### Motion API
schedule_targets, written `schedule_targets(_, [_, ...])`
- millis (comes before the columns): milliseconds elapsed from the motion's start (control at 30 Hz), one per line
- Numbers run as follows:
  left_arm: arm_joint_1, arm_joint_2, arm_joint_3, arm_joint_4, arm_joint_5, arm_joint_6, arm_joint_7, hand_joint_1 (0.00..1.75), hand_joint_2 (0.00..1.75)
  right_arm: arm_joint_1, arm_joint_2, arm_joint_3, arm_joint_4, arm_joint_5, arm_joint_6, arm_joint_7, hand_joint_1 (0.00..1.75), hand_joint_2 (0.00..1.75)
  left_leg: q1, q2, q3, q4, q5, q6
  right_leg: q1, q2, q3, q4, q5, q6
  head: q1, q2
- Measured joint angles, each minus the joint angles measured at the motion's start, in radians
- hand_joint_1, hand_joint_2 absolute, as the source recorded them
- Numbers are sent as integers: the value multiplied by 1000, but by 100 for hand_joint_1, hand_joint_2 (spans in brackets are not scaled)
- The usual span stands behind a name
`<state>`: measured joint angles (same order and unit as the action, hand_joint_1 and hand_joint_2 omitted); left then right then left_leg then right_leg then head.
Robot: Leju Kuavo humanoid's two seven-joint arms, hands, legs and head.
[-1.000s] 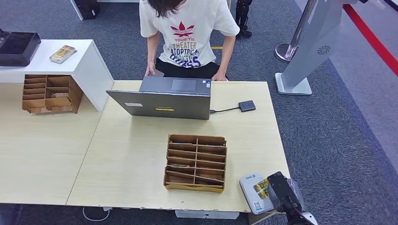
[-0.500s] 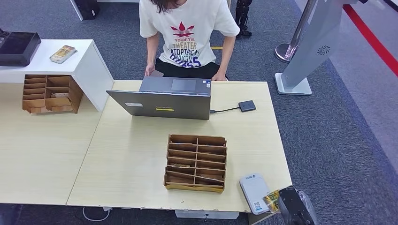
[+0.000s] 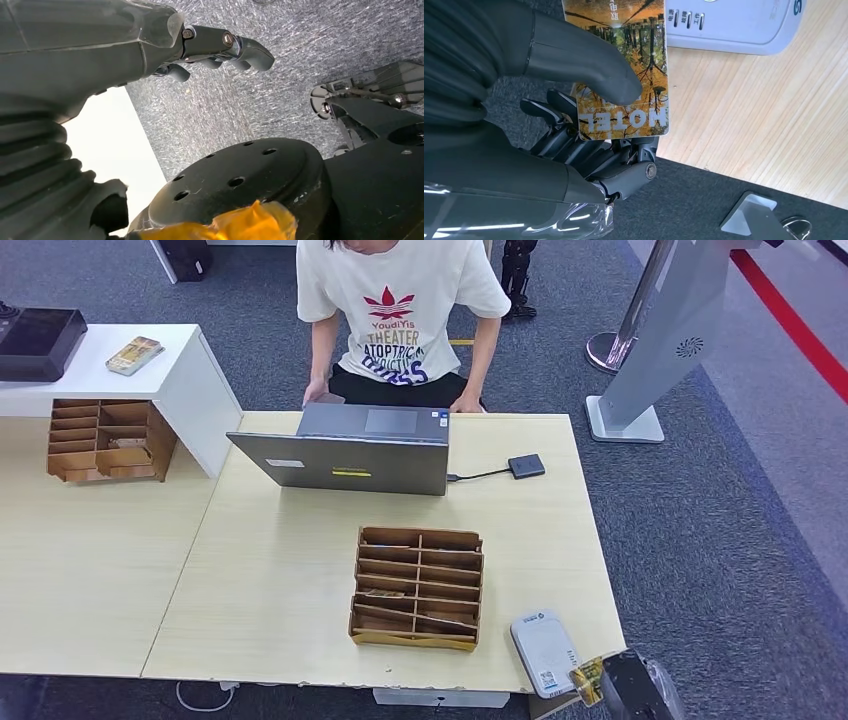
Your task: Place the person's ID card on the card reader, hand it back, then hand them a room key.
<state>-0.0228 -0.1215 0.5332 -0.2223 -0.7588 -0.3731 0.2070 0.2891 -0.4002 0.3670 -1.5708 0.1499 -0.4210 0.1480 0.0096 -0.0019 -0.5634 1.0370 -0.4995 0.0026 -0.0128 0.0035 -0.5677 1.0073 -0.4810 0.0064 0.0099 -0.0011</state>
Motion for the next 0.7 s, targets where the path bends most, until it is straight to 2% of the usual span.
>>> schedule_targets(233, [-8, -1, 0, 0, -1, 73, -1, 0, 175, 11, 0, 1, -9, -2, -9, 6, 175, 175, 0, 0, -1, 0, 0, 0, 0, 0, 0, 0, 0, 0, 0, 0])
schedule_targets(533, [-17, 0, 0, 0, 10, 74, -10, 0, 175, 5, 3, 10, -4, 0, -7, 11, 175, 175, 0, 0, -1, 0, 0, 0, 0, 0, 0, 0, 0, 0, 0, 0])
schedule_targets(633, [-18, 0, 1, 0, 25, 74, -15, 0, 175, -13, 28, 7, 2, 4, -30, -36, 175, 175, 0, 1, -1, 0, 0, 0, 0, 1, 0, 1, 0, 0, 0, 0])
schedule_targets(700, [-19, 0, 2, 0, 32, 74, -19, 0, 175, -33, 70, -6, 4, 6, -55, -95, 175, 175, 0, 1, -1, 0, 0, 0, 0, 1, -1, 1, 0, 0, 0, 0])
